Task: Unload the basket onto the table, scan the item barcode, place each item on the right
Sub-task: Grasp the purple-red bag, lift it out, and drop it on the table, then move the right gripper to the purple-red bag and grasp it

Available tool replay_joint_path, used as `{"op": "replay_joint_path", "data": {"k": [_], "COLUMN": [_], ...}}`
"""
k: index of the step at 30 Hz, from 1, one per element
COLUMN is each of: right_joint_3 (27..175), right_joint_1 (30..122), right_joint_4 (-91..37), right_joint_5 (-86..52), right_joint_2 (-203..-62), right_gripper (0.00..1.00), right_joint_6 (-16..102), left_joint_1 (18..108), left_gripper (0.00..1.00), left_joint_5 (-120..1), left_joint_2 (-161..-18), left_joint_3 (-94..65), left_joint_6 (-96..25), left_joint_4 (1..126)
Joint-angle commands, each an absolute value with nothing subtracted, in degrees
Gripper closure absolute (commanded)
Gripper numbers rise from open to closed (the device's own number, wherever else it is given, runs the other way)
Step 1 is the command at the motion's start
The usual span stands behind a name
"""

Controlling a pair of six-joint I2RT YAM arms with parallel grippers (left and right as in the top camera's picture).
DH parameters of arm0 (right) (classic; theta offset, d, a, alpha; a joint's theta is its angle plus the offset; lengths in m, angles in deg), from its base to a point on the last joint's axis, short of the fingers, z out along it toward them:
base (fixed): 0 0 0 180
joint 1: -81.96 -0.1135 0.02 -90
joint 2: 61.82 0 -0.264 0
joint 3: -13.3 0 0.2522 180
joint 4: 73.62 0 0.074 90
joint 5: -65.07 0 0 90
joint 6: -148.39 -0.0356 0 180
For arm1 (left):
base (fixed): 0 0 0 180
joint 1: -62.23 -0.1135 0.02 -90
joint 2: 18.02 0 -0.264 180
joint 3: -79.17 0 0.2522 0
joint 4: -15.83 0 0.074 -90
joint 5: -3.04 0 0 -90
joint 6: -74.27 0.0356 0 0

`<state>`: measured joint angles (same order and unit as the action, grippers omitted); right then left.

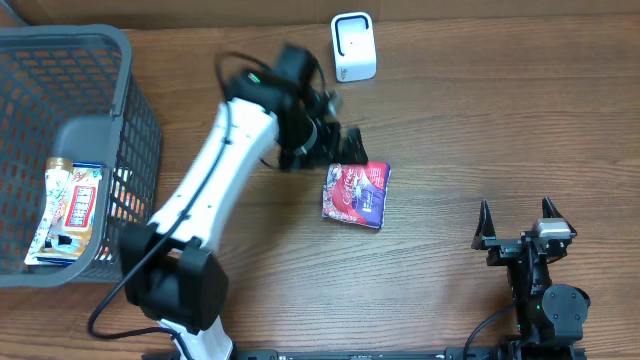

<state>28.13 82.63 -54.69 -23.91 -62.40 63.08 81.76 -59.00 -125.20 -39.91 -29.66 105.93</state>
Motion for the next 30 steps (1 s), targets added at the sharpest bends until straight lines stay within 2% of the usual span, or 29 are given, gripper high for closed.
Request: {"op": "replay_joint_path", "data": {"k": [1, 8, 14, 18, 20, 22, 23, 25, 27, 30], "right_joint_3": [27.51, 27.51, 27.51, 27.51, 27.51, 27.51, 27.51, 27.51, 27.54, 29.26], "right_joint_1": [82.34, 82.34, 82.34, 82.34, 82.34, 82.34, 82.34, 82.34, 82.34, 82.34], "right_joint_4": [-55.06, -55.06, -55.06, -55.58, -59.49, -62.99, -65.53, -70.34, -75.43, -82.12], "right_joint_5": [-24.24, -24.24, -24.24, -22.41, -14.60, -2.12, 8.67, 17.83, 21.24, 16.50], "right_joint_2": [-61.98, -61.98, -61.98, -61.98, -61.98, -61.98, -61.98, -61.98, -61.98, -61.98], "right_gripper": [0.00, 0.00, 0.00, 0.00, 0.00, 0.00, 0.00, 0.00, 0.00, 0.00], "right_joint_6": [62.90, 62.90, 62.90, 62.86, 62.55, 59.78, 58.18, 58.11, 56.52, 47.62], "left_joint_1": [78.42, 70.27, 58.75, 55.45, 55.01, 55.05, 55.12, 55.12, 55.12, 55.12], "left_gripper": [0.00, 0.00, 0.00, 0.00, 0.00, 0.00, 0.00, 0.00, 0.00, 0.00], "left_joint_5": [-63.55, -82.06, -82.45, -82.45, -82.47, -82.47, -82.50, -82.50, -82.50, -82.50], "left_joint_2": [-124.72, -124.59, -122.90, -122.92, -122.92, -122.92, -122.92, -122.92, -122.92, -122.92], "left_joint_3": [-54.53, -75.23, -76.12, -75.97, -75.97, -75.97, -75.97, -75.97, -75.97, -75.97], "left_joint_6": [-27.01, -33.68, -36.76, -36.74, -36.76, -36.76, -36.76, -36.76, -36.76, -36.76], "left_joint_4": [112.62, 126.41, 126.41, 126.41, 126.39, 126.41, 126.39, 126.39, 126.39, 126.39]}}
